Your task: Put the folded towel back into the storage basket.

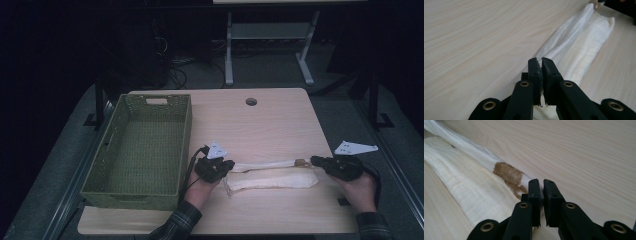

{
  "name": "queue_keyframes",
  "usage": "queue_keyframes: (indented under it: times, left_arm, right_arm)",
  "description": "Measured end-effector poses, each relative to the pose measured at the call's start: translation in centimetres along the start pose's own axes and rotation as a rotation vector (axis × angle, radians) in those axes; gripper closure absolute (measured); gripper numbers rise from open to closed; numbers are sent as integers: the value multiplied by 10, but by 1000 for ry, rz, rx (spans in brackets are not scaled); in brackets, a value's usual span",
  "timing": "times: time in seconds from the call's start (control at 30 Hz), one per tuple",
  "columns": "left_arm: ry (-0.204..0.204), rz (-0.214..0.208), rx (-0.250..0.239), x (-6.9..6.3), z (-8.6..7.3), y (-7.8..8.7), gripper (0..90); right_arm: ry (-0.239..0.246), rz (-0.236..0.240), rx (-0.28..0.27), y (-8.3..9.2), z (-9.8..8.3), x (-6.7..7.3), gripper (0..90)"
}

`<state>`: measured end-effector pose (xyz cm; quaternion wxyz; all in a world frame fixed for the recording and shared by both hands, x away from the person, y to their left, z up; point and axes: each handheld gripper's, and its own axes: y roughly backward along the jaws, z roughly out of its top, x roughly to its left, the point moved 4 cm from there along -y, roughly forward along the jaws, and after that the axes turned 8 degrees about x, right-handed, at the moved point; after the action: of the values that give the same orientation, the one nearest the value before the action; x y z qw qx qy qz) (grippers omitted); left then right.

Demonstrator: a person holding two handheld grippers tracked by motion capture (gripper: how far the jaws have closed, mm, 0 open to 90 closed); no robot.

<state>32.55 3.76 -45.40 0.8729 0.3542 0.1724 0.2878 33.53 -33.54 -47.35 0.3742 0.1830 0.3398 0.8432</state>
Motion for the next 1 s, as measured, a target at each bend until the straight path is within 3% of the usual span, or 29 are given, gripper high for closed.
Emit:
queue_keyframes:
  times: [0.23,0.43,0.6,0.77,0.87,1.0]
  left_arm:
    - [-43,-3,10,-8,-7,8,856]
    - [-37,-1,22,-11,-12,7,855]
    - [-43,-8,43,-18,-16,5,855]
    - [-24,-11,60,-21,-23,4,840]
    - [-12,-13,50,-21,-24,7,796]
    - [-13,-12,24,-20,-20,12,781]
  right_arm:
    - [11,8,2,5,-6,6,842]
    - [44,14,22,7,-12,16,840]
    - [35,27,19,13,-18,17,838]
    - [40,59,16,18,-26,23,804]
    - [39,76,10,23,-29,27,765]
    - [27,82,-28,32,-29,28,779]
